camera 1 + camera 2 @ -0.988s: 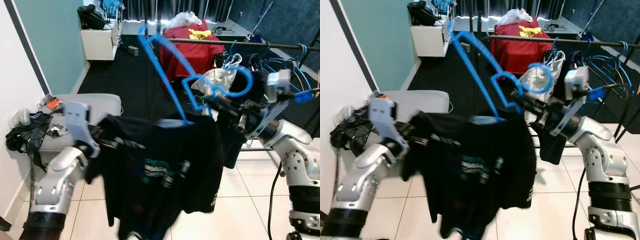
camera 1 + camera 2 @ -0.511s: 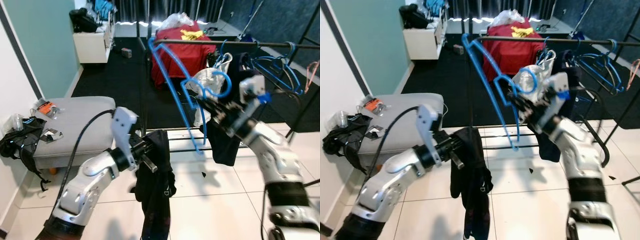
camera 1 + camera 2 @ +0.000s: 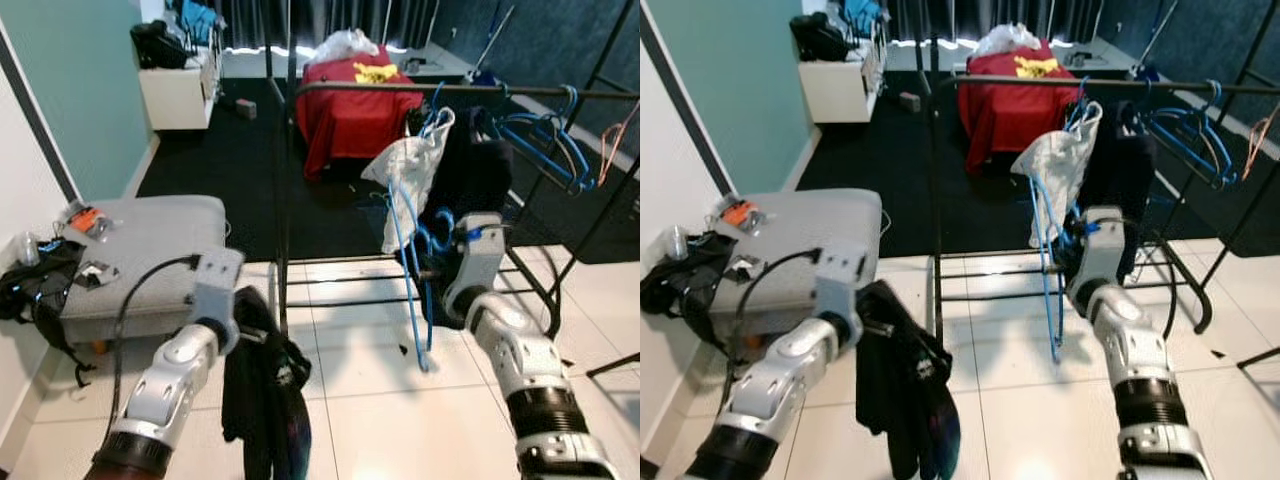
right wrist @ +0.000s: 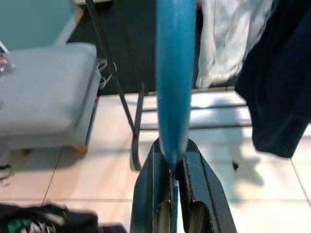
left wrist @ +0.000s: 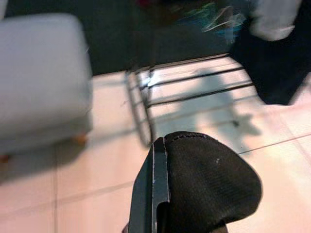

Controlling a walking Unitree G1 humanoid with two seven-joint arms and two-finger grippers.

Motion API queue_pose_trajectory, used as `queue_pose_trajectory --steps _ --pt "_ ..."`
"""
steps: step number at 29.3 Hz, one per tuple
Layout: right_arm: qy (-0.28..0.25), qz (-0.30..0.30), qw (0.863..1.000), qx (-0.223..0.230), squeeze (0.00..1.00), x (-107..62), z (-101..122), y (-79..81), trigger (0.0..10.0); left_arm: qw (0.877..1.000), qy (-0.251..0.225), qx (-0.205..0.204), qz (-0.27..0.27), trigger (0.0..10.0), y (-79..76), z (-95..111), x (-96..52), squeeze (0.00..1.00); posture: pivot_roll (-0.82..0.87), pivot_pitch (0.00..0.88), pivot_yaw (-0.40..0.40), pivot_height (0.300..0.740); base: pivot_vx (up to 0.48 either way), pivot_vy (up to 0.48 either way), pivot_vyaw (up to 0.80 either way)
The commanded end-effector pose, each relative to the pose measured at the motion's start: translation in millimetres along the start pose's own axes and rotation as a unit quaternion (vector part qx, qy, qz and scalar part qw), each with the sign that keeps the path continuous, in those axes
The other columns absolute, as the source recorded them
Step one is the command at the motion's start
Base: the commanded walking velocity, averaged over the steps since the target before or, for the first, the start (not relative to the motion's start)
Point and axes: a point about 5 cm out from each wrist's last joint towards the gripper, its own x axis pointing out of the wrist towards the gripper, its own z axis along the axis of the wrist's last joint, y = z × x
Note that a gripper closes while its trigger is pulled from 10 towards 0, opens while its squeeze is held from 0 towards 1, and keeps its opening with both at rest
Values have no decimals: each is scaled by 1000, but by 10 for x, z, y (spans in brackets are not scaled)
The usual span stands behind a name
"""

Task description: Hang hanger

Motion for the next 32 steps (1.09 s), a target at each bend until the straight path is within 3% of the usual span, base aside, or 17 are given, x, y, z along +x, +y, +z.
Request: queue_pose_trajectory --steps 1,7,11,18,25,32 --pt "1 17 1000 -14 0 5 -135 156 10000 999 8 -31 14 10000 -5 -52 0 0 -42 0 -27 740 0 0 0" --pt "-8 42 999 -11 0 -3 -242 311 10000 999 4 -45 7 10000 -53 -70 19 0 -53 0 -26 740 0 0 0" --pt "-24 66 998 6 0 -11 -236 430 10000 999 -29 -23 9 10000 -102 13 45 0 -34 0 -48 740 0 0 0" --pt "-44 68 997 12 0 0 -225 607 10000 999 -37 14 -9 10000 -176 31 19 0 -45 0 -40 740 0 0 0" --pt "-76 65 995 17 0 -17 -162 637 10000 997 -72 13 -38 10000 -286 148 35 0 -49 0 -38 740 0 0 0" --pt "-85 70 994 19 0 -36 -145 615 10000 996 -83 7 -42 10000 -269 168 27 0 -59 0 -33 740 0 0 0"
